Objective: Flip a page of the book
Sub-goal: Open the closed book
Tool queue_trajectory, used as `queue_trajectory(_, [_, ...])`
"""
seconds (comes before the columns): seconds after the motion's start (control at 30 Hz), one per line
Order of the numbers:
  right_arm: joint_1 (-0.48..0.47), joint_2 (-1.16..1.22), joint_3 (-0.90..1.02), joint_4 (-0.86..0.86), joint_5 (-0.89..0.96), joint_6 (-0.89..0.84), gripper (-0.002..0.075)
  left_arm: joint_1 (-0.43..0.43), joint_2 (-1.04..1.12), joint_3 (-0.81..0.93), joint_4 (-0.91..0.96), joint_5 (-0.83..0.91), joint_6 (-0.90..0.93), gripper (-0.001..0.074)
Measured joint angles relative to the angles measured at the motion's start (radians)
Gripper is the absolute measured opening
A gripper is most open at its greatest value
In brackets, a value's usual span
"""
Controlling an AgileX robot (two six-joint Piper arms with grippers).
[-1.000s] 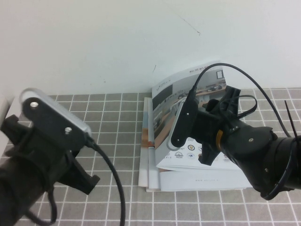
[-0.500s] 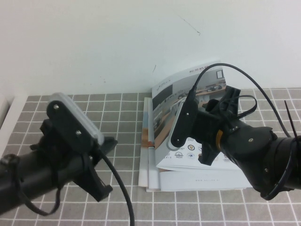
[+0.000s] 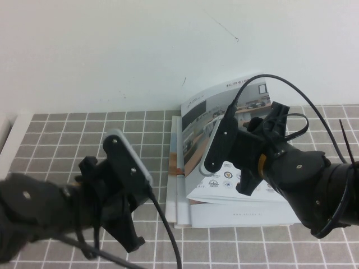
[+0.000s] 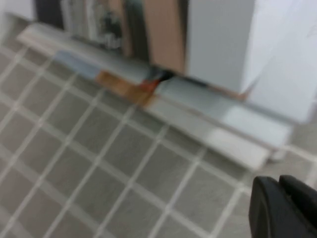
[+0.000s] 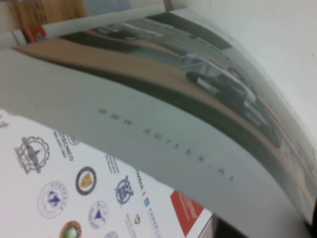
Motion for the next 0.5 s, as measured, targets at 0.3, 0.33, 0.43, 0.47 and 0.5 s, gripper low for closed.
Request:
queue_trajectory(0.3, [0.000, 0.000, 0.000, 0.000, -0.027, 0.066, 0.0343, -0.427, 0.010, 0.156, -0.126, -0.777, 0.096, -0.0001])
queue_trajectory(0.33, [0.000, 0.000, 0.000, 0.000, -0.031, 0.066, 0.0342, -0.459, 0.013, 0.158, -0.112, -0.785, 0.098, -0.0001])
queue_trajectory(0.43, [0.000, 0.000, 0.000, 0.000, -0.033, 0.066, 0.0343, -0.521, 0.038, 0.158, -0.069, -0.824, 0.062, -0.0001])
queue_trajectory(0.47, [0.000, 0.000, 0.000, 0.000, -0.033, 0.066, 0.0343, -0.529, 0.048, 0.158, -0.049, -0.840, 0.036, -0.0001])
queue_trajectory(0.5, [0.000, 0.000, 0.000, 0.000, -0.033, 0.066, 0.0343, -0.531, 0.056, 0.158, -0.023, -0.846, 0.011, -0.0001])
